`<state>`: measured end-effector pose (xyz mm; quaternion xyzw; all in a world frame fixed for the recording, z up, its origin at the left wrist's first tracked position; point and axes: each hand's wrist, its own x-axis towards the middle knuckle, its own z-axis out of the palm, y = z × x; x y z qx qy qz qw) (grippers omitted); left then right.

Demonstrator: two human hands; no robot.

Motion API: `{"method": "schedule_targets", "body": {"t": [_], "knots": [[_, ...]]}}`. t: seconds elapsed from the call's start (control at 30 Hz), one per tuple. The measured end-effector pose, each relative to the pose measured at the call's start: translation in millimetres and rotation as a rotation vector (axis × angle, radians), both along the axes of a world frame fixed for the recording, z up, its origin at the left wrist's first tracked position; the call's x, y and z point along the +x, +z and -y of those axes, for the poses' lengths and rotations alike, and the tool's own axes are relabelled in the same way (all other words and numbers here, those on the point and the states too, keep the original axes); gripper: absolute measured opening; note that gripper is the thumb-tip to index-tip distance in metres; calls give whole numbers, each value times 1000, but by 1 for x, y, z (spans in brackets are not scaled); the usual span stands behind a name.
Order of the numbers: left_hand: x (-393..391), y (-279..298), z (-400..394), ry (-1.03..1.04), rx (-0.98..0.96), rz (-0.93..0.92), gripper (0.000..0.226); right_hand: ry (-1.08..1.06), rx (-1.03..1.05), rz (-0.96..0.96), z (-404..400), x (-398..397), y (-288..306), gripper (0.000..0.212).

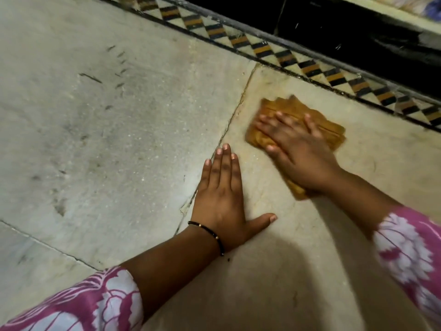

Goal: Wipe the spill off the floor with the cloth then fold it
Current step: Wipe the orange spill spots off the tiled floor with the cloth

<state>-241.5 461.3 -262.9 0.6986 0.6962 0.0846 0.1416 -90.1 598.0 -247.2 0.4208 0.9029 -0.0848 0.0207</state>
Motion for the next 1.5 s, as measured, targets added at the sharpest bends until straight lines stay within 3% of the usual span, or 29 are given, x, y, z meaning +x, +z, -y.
{"method": "schedule_targets", "body": {"t": [0.17,0.33,0.47,0.6,0.7,0.83,0.93,1.03,1.13,1.2,1.27,1.37,1.5], "knots": [[1,1,1,25,-26,-2,122,-346,-47,-52,-5,95,9,58],[2,1,-1,11,-28,-3,120,-698,-82,-108,-62,74,7,53],[0,0,-1,-13,-12,-19,118,-418,-106,-84,-61,16,5,50],[0,-2,0,-26,11,-37,118,-208,-113,-111,22,41,13,54],[1,-2,0,-23,2,-48,119,-324,-162,-37,66,130,17,64],[3,0,1,-8,-3,-79,120,-615,-61,178,38,210,16,78],[4,0,1,-8,-10,-117,120,-735,-63,146,-10,187,12,80],[4,0,1,-21,-10,-138,121,-611,-56,131,-19,126,7,74],[4,0,0,-14,-7,-139,121,-410,-44,131,35,88,4,70],[4,-1,1,-16,-15,-141,121,-355,-29,98,87,104,5,67],[4,0,2,-16,-28,-153,121,-419,-32,85,118,145,8,67],[4,2,1,-17,-52,-168,121,-633,-56,75,101,191,13,68],[5,3,0,-31,-91,-198,122,-816,-119,-36,39,158,14,55]]}}
